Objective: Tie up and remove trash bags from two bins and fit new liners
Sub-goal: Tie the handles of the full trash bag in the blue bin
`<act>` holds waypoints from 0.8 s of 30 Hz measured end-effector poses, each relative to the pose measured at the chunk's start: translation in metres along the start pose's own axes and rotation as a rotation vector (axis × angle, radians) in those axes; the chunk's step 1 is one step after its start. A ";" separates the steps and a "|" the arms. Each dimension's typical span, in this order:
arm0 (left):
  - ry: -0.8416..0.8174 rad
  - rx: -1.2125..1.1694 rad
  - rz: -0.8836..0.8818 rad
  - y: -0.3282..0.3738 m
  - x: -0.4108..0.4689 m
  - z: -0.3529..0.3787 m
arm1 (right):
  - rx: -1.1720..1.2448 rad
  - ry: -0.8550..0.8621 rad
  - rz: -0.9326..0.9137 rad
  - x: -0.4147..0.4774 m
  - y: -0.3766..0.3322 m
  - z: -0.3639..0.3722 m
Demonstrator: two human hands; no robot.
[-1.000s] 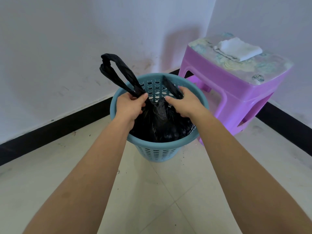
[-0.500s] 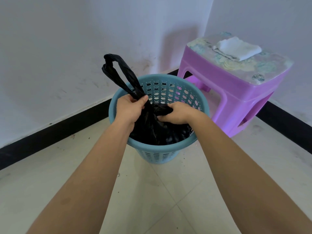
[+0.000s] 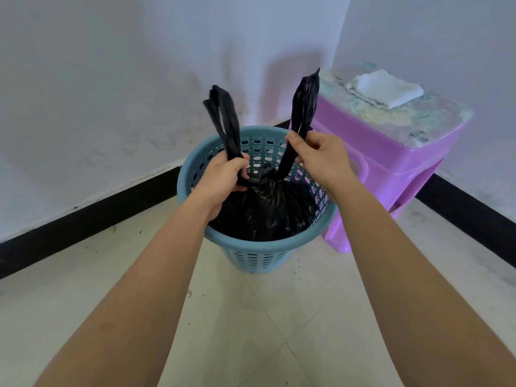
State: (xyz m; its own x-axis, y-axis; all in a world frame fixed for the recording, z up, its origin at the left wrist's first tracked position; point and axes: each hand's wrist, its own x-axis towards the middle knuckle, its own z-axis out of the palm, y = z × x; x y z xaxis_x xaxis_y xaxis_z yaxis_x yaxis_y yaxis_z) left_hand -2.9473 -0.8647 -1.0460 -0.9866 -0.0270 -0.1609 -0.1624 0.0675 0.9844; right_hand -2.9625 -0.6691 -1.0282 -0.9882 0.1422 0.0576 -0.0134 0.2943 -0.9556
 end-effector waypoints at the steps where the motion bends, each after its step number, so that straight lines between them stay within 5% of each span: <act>1: -0.034 0.031 -0.004 -0.001 -0.001 0.001 | 0.058 -0.004 -0.006 0.001 0.000 0.002; 5: -0.202 0.123 0.068 -0.005 -0.007 0.002 | 0.301 -0.008 0.058 0.003 0.004 0.010; 11: -0.132 0.316 0.248 -0.005 -0.006 0.002 | 0.374 0.019 0.120 0.006 0.008 0.011; 16: -0.304 0.448 -0.056 -0.004 -0.004 0.002 | 0.411 0.057 0.110 0.003 0.007 0.016; 19: -0.345 0.352 -0.207 -0.004 -0.001 0.002 | 0.406 0.048 0.099 0.001 0.011 0.018; 24: -0.197 -0.077 -0.084 -0.002 0.002 -0.004 | 0.648 -0.052 0.255 0.009 0.015 0.011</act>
State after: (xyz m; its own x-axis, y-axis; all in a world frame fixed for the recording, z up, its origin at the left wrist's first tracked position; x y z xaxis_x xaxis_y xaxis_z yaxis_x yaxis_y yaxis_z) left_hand -2.9489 -0.8685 -1.0478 -0.9550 0.1664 -0.2455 -0.2495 -0.0036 0.9684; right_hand -2.9733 -0.6742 -1.0455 -0.9783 0.0818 -0.1904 0.1480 -0.3673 -0.9182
